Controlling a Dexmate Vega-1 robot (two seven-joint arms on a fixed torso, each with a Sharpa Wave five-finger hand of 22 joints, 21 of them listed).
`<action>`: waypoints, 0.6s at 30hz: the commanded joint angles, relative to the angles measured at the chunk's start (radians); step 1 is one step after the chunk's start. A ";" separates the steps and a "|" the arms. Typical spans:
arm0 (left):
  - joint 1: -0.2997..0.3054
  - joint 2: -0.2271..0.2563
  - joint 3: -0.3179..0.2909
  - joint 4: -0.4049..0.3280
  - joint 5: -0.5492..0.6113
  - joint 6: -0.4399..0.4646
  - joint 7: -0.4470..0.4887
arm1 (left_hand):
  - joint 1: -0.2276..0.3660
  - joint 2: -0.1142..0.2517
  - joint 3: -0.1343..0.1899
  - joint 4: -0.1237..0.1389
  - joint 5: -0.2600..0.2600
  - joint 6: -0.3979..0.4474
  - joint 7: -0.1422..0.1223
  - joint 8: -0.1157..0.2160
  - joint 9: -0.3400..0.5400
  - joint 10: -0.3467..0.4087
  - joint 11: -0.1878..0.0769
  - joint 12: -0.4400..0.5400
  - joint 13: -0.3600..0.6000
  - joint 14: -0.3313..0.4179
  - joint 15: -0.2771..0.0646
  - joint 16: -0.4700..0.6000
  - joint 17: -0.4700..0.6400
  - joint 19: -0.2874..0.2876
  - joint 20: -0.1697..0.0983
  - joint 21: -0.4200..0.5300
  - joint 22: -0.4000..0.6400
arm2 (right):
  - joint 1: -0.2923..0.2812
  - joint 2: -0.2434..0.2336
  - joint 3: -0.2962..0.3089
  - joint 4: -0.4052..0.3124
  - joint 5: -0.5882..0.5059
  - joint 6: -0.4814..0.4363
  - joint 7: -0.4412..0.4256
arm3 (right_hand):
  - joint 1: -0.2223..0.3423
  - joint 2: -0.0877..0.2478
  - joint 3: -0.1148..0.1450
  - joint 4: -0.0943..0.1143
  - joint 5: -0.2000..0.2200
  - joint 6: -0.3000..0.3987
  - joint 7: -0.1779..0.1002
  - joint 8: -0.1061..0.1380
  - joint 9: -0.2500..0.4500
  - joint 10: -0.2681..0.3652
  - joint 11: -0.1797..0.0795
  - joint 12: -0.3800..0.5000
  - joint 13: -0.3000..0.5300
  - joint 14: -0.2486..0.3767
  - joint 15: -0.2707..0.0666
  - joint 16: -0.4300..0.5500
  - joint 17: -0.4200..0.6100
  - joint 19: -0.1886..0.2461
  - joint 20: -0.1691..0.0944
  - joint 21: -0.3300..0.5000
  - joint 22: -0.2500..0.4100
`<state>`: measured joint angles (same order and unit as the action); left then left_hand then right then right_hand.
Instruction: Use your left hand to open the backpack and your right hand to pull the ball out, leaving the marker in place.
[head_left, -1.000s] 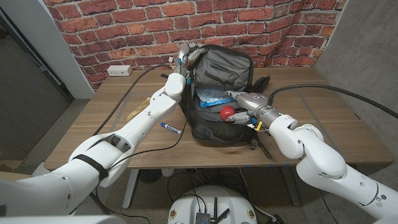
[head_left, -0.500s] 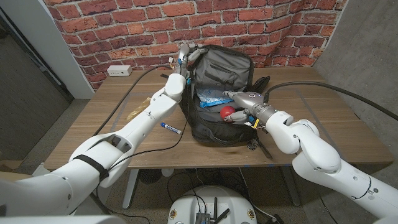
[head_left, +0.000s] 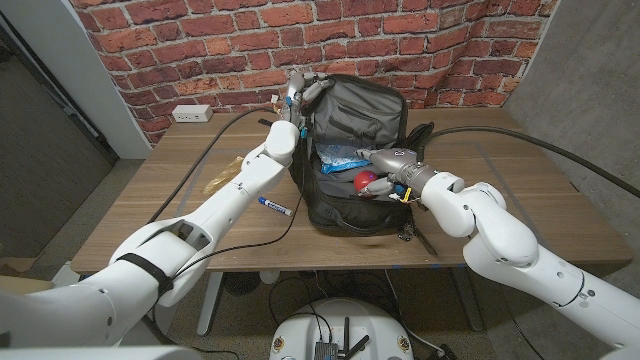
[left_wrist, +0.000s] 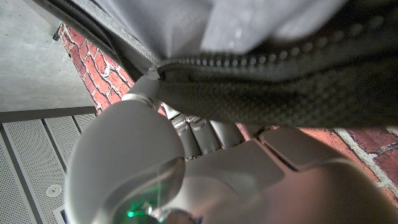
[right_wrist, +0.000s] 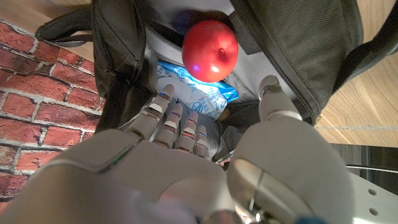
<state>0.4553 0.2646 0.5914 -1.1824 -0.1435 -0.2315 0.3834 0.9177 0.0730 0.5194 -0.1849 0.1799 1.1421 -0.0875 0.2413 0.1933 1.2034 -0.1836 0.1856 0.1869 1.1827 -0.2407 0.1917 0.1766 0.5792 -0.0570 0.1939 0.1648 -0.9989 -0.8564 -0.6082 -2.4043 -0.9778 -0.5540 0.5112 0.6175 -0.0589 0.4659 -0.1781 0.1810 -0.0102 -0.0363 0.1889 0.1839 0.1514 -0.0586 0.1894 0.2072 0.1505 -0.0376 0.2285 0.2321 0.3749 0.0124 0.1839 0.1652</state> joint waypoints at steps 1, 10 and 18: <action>0.011 0.002 -0.005 -0.014 0.001 0.006 0.007 | 0.002 0.007 0.016 0.009 0.006 0.009 0.000 0.003 0.005 0.009 -0.001 0.005 0.003 0.009 0.000 -0.001 0.003 0.009 -0.138 -0.005 0.004 | 0.076 0.044 -0.047 0.038 -0.067 -0.020 0.121 | 0.011 0.001 0.001 0.009 -0.003 -0.004 0.005 0.002 0.002 -0.005 0.002 0.005 0.002 0.005 -0.033 -0.003 0.003 -0.004 -0.001 0.002 0.004; 0.012 0.003 -0.008 -0.015 0.001 0.015 0.015 | 0.003 0.007 0.017 0.009 0.006 0.010 0.000 0.003 0.005 0.010 -0.004 0.006 0.003 0.009 0.000 -0.001 0.004 0.010 -0.138 -0.005 0.004 | 0.124 0.069 -0.056 0.077 -0.074 -0.018 0.190 | 0.013 0.001 0.000 0.010 -0.003 -0.013 0.008 -0.001 0.002 -0.011 0.002 0.004 0.003 0.003 -0.026 -0.004 0.002 -0.006 0.002 0.002 0.005; 0.007 -0.002 -0.008 -0.004 0.001 0.012 0.019 | 0.002 0.007 0.017 0.010 0.006 0.009 0.000 0.003 0.006 0.009 -0.003 0.006 0.003 0.010 0.001 -0.001 0.003 0.009 -0.138 -0.005 0.004 | 0.167 0.088 -0.070 0.108 -0.064 -0.022 0.244 | 0.013 0.001 -0.002 0.012 -0.004 -0.013 0.006 0.001 0.002 -0.011 0.001 0.005 0.003 0.008 -0.025 -0.001 0.002 0.003 0.000 0.006 0.005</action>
<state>0.4647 0.2664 0.5855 -1.1940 -0.1436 -0.2236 0.3935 0.9178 0.0729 0.5194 -0.1849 0.1798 1.1444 -0.0891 0.2392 0.1926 1.2035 -0.1837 0.1854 0.1890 1.1826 -0.2407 0.1916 0.1768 0.5793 -0.0570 0.1939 0.1648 -0.8878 -0.7948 -0.6587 -2.3359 -1.0399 -0.5724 0.6804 0.6214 -0.0550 0.4621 -0.1743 0.1774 -0.0183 -0.0282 0.1889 0.1838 0.1441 -0.0589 0.1894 0.2070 0.1506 -0.0376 0.2285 0.2321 0.3749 0.0124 0.1839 0.1651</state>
